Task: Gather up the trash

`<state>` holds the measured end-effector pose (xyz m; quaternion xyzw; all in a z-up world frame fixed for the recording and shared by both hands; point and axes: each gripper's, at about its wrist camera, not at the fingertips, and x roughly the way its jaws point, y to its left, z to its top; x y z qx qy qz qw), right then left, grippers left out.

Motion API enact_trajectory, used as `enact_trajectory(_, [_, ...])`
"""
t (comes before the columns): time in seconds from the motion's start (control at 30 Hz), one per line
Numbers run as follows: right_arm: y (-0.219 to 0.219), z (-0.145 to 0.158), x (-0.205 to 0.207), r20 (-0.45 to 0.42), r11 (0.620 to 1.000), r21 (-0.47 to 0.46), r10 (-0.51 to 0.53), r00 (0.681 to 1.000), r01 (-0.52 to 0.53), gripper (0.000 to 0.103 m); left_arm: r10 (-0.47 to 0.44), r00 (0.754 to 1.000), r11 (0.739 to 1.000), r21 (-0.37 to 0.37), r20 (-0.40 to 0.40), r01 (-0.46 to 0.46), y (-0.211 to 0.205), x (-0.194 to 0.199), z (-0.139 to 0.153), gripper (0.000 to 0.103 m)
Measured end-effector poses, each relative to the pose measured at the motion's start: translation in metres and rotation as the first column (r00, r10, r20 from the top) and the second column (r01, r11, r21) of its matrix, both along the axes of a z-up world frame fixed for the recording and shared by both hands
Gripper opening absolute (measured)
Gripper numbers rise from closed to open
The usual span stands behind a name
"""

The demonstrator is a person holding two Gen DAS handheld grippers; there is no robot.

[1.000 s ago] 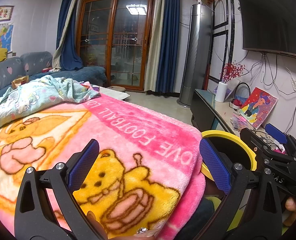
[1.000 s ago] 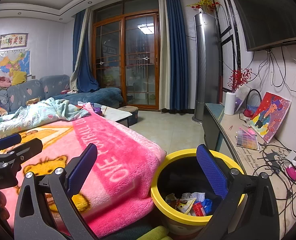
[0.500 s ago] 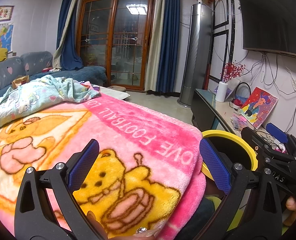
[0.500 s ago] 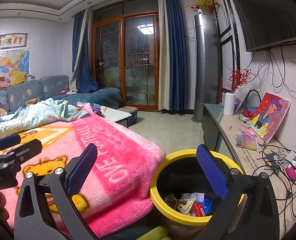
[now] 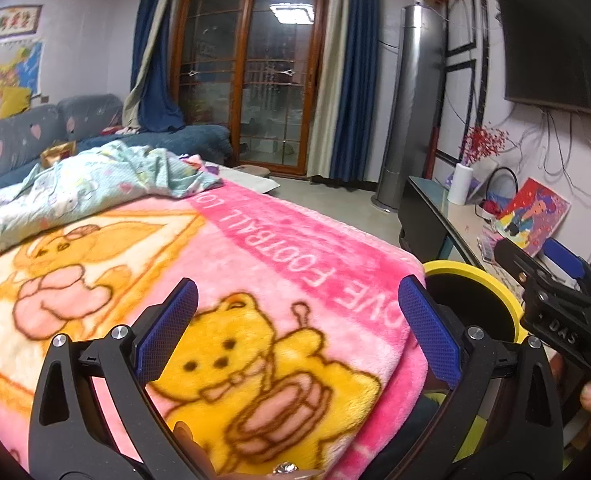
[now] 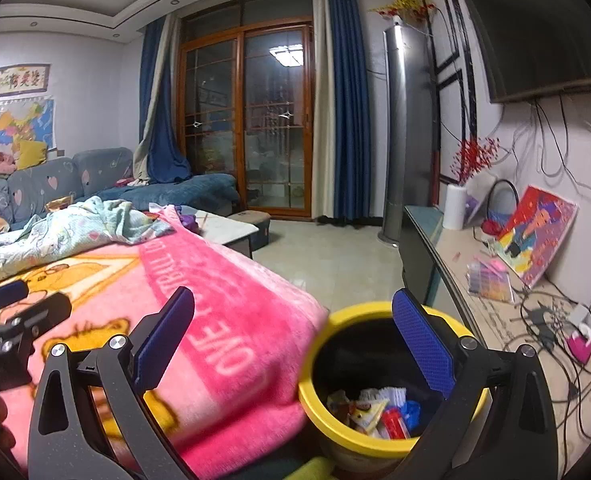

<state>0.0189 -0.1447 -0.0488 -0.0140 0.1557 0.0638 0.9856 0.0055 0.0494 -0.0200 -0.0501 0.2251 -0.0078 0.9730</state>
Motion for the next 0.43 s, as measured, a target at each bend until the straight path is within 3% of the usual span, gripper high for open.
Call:
enact_trajectory(0.1, [0.041,0.007,0.010,-0.041,0.992,0.022,0.126,0.991,-0.125,0.096,0.084,0.996,0.996,-0.036,-0.024,-0.084,0.045,-0.013,0.002,0.092])
enact_trajectory(0.13, [0.069,0.006,0.014,-0.077,0.978,0.034,0.207,0.975,-0.205,0.096,0.129,0.991,0.991,-0.040,-0.034,-0.130,0.062,-0.018,0.002,0.092])
enact_trajectory(0.2, [0.113,0.003,0.019,-0.138,0.949,0.044,0.315,0.939,-0.312,0.096,0.273,0.959,0.961,-0.017,-0.077,-0.275,0.113,-0.031,-0.002,0.092])
enact_trajectory(0.27, [0.188,-0.012,0.024,-0.280,0.875,0.056,0.477,0.833,-0.482,0.096,0.466,0.872,0.884,0.038,-0.151,-0.466,0.181,-0.049,-0.013,0.092])
enact_trajectory(0.3, [0.226,-0.024,0.023,-0.359,0.831,0.064,0.536,0.764,-0.553,0.096,0.547,0.811,0.834,0.057,-0.208,-0.548,0.217,-0.057,-0.021,0.092])
enact_trajectory(0.33, [0.256,-0.034,0.019,-0.412,0.799,0.058,0.565,0.714,-0.599,0.096,0.588,0.773,0.803,0.061,-0.237,-0.592,0.238,-0.063,-0.027,0.092])
enact_trajectory(0.4, [0.324,-0.064,0.007,-0.531,0.714,0.037,0.607,0.592,-0.699,0.096,0.689,0.642,0.701,0.086,-0.335,-0.708,0.298,-0.079,-0.049,0.092])
enact_trajectory(0.43, [0.346,-0.075,0.003,-0.571,0.687,0.018,0.604,0.557,-0.726,0.096,0.707,0.608,0.676,0.090,-0.361,-0.732,0.314,-0.083,-0.056,0.092])
